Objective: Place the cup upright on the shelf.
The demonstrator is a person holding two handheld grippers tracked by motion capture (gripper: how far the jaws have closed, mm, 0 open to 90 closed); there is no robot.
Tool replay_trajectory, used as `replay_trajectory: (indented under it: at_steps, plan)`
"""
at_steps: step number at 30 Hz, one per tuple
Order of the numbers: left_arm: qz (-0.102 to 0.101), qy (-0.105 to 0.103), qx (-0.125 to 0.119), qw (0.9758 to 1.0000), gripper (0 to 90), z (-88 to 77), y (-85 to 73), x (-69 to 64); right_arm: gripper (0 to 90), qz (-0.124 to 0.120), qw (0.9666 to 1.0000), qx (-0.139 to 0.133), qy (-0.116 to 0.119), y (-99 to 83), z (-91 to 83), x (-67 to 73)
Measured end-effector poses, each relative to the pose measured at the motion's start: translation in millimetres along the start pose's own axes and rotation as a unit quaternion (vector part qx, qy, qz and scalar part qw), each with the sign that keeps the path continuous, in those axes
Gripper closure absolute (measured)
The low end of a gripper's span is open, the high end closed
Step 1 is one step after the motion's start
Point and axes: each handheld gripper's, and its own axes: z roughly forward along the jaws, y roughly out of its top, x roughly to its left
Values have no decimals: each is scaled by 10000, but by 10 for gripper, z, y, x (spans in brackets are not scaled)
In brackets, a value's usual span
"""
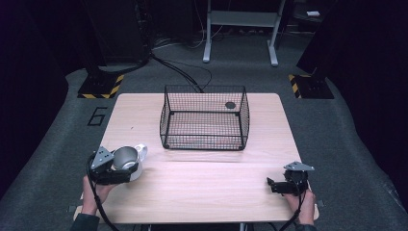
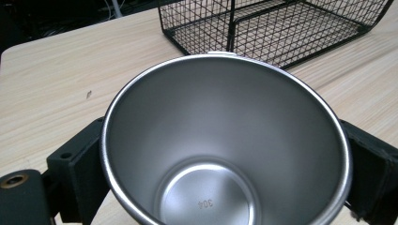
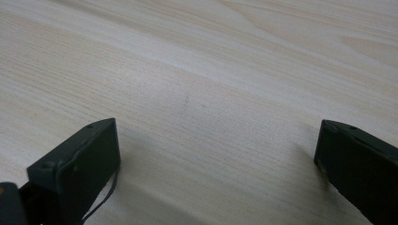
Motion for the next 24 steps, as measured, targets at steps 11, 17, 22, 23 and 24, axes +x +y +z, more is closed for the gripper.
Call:
replay_trajectory:
  at_steps: [11,17,22,23,24]
  plan:
    - [98,-272,-72,9996,68,-9,73,-88,1,12,10000,9,-3,1,-2,2]
    - [265,-450,-95,9986,68,55,169,-204,1,17,10000,-2,-6,0,-1,2]
    - [353,-569,-116,9977,68,119,251,-279,1,16,10000,8,-6,0,-2,3]
    - [365,-589,-124,9975,68,133,267,-293,1,14,10000,3,-6,0,-2,3]
    - [365,-589,-124,9975,68,133,267,-293,1,18,10000,12,-3,1,-3,3]
